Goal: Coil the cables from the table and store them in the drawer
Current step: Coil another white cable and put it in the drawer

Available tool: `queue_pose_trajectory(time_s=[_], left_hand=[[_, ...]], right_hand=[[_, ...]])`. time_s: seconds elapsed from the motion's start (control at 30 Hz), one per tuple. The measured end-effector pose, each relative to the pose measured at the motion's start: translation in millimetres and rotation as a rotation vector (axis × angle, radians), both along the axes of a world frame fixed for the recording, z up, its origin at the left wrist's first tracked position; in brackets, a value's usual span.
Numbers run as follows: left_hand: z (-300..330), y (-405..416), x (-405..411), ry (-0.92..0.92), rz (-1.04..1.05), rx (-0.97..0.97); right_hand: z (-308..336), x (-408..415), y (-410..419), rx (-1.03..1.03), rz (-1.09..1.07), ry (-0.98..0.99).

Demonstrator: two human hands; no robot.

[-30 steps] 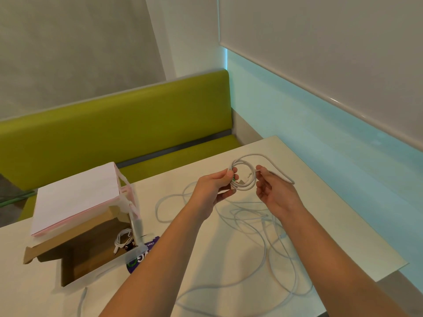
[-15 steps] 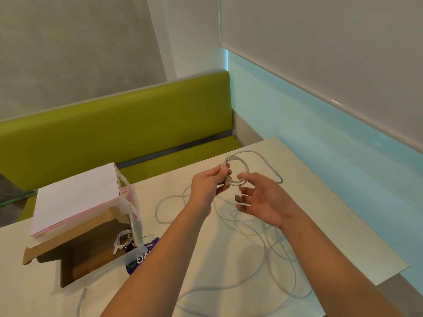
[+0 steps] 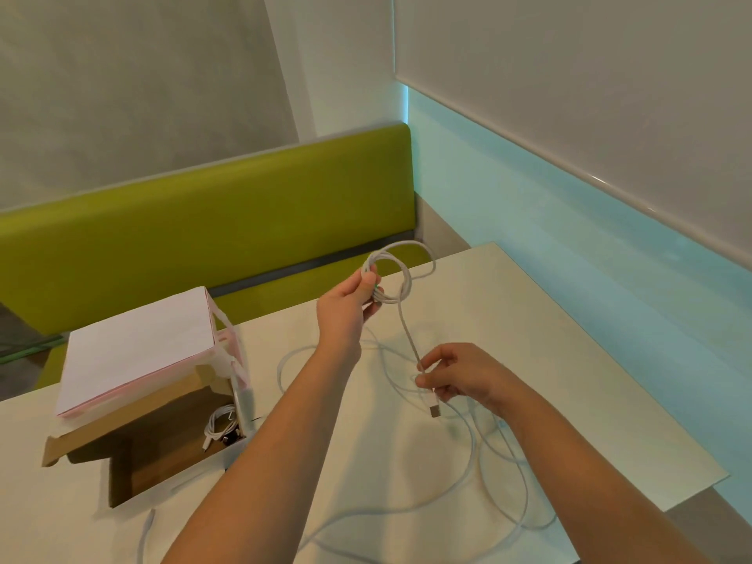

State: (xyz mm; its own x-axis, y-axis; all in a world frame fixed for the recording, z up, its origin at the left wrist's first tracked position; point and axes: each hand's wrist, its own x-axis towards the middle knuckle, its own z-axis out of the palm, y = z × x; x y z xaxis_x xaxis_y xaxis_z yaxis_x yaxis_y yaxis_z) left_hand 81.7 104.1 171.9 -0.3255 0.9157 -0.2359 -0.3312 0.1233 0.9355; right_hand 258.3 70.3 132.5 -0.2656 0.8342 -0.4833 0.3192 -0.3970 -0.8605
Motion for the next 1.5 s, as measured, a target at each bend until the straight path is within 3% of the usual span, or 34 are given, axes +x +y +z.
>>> queue_pose_trajectory(time_s=[0.37,0.57,0.83,0.9,1.0,1.1,1.17,1.3,1.5], left_hand=[[23.0,13.0,-18.8,-0.009,0.107,0.092],[22.3,11.1,-13.6,0.017,0.049,0.088],[5.3,-2.8,7.1,-0.125,-0.086,0.089],[4.0,-5.4,10.7,-0.152,-0.091,0.082],[4.6,-8.3,11.5,-0.126,-0.089,0.076],[3.5,-10.6,9.8,-0.127,-0.082,0.085],[1.2,-12.0,9.7,-0.123,-0.089,0.089],[-4.1,-17.2,15.8,-0.071,-0.137,0.090],[-4.0,-17.8,21.9,-0.060,-0.096,0.077]], right_hand=[[-35.5,19.5,0.8,-0.030,0.012,-0.338],[-40.6,24.5,-2.9,0.023,0.062,-0.478],[19.5,2.1,-0.9,0.171,0.345,-0.066],[27.0,-4.1,1.7,0.237,0.456,-0.240],[28.7,-6.5,1.4,0.361,0.543,-0.686],[27.2,-8.2,0.3,0.349,0.515,-0.695],[28.0,-12.9,1.3,0.355,0.388,-0.621],[42.9,-23.2,3.2,0.290,-0.151,-0.078],[37.6,-24.8,4.8,0.419,-0.219,-0.207]])
